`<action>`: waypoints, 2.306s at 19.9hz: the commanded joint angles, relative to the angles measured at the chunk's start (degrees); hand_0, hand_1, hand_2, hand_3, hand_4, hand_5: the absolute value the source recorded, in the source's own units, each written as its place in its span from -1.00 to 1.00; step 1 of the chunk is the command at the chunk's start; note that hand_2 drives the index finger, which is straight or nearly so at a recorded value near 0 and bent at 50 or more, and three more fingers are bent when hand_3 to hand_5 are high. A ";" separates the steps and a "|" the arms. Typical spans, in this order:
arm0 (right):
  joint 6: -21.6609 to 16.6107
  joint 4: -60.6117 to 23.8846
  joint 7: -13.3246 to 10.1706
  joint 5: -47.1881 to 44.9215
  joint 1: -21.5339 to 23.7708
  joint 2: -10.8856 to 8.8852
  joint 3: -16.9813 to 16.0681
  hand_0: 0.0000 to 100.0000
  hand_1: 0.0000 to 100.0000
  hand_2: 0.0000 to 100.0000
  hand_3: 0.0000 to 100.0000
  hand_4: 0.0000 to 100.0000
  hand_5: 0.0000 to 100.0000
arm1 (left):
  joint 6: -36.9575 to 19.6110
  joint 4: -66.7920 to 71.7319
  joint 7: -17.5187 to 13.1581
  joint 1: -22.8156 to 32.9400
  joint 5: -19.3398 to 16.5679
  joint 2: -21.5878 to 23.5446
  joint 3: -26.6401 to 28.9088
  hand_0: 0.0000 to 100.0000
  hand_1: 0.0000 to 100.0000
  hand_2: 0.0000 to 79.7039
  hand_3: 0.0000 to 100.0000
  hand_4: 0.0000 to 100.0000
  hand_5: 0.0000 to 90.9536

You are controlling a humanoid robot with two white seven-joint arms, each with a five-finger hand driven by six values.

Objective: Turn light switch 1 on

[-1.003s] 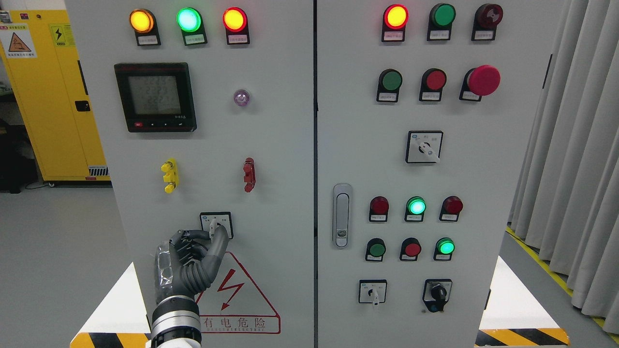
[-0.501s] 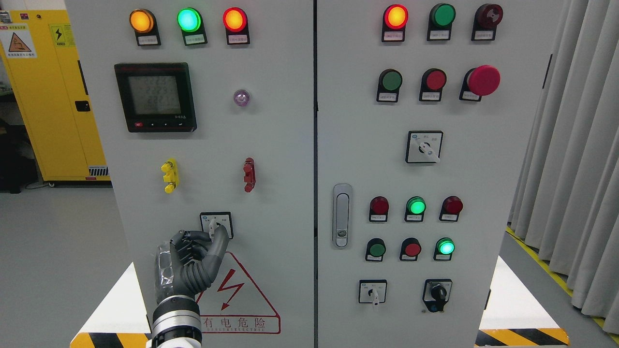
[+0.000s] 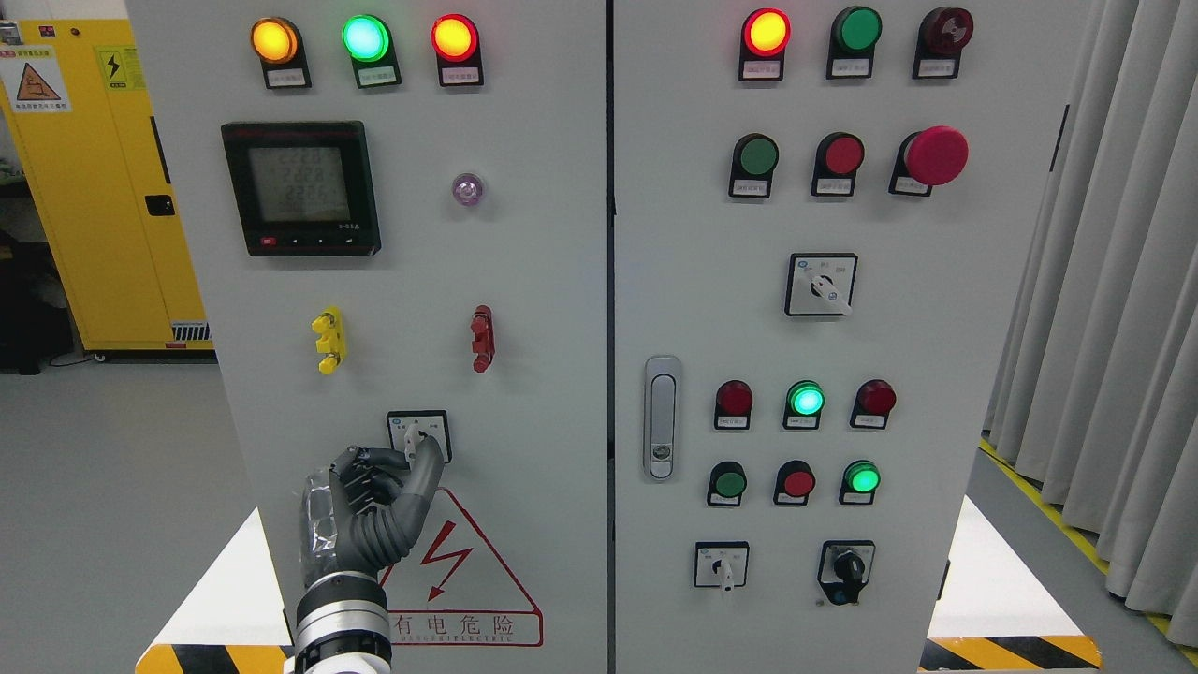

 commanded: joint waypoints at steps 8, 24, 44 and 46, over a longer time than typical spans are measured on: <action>0.01 0.00 0.05 0.00 0.00 0.00 0.00 -1.00 0.00 -0.92 -1.00 -1.00 -1.00 | -0.06 0.46 -0.11 -0.27 -0.10 -0.05 -0.05 -0.27 0.25 0.58 0.84 0.81 0.94; 0.01 0.00 0.05 0.00 0.00 0.00 0.00 -1.00 0.00 -0.92 -1.00 -1.00 -1.00 | -0.06 0.90 -0.11 -0.36 -0.01 -0.05 -0.14 -0.07 0.18 0.57 0.84 0.81 0.93; 0.01 0.00 0.05 0.00 0.00 0.00 0.00 -1.00 0.00 -0.92 -1.00 -1.00 -1.00 | -0.15 1.43 -0.37 -0.53 0.08 -0.05 -0.23 0.00 0.14 0.62 0.86 0.81 0.92; 0.01 0.00 0.05 0.00 0.00 0.00 0.00 -1.00 0.00 -0.92 -1.00 -1.00 -1.00 | -0.15 1.34 -0.37 -0.62 -0.01 -0.05 -0.23 0.00 0.13 0.60 0.86 0.81 0.92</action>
